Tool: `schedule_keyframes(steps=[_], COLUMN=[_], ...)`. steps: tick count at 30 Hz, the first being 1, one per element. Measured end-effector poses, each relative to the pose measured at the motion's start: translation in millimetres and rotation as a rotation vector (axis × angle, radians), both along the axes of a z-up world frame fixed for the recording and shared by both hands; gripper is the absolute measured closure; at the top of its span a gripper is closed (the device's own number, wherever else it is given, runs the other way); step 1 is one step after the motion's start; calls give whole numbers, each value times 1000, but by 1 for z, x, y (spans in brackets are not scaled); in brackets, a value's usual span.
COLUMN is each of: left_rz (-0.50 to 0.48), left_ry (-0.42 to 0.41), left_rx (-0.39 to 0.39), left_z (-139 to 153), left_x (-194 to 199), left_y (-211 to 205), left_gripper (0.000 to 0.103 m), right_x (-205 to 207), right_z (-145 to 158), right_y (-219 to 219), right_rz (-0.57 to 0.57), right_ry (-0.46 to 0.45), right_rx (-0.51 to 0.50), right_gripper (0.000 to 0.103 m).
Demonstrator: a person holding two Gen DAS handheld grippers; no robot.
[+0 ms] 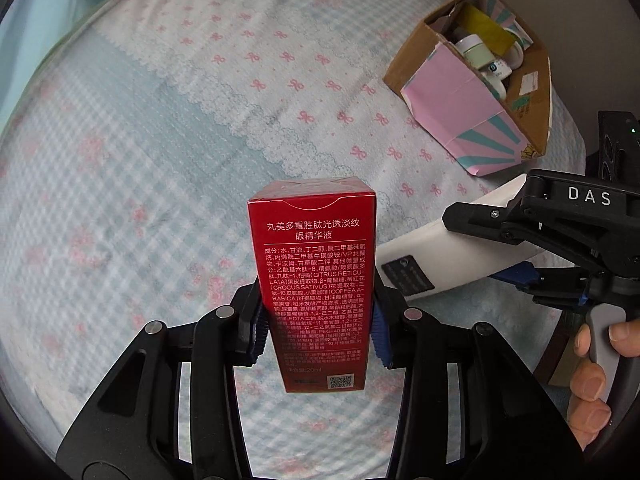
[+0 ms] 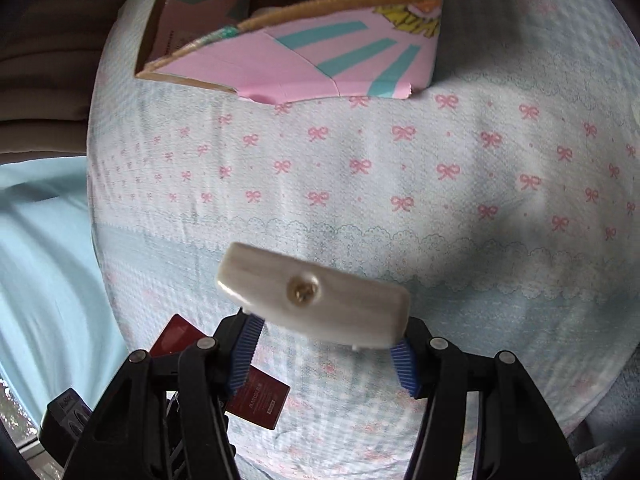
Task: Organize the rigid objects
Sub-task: 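Carry the red box and white remote to the cardboard box and release them inside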
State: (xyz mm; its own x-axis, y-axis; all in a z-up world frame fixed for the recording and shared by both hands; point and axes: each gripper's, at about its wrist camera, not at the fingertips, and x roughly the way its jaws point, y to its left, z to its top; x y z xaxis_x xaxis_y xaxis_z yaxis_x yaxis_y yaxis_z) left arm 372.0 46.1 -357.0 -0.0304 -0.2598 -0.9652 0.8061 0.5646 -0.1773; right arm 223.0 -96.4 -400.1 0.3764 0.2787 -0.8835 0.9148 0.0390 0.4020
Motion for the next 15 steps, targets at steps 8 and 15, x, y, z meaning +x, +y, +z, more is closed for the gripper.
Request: schedule_keyframes(steps=[8,15], left_rz=[87,115], left_ry=[-37,-40], left_rx=[-82,-137], left_z=[51,78], left_x=[-28,-54], left_y=[15,25], left_gripper=[65,65], right_x=[-26,-49], right_z=[46,81], right_y=[-9,-18], right_rz=[104,136], right_ry=[-98,-206], right_rx=[-25,-52], right_gripper=[85,85])
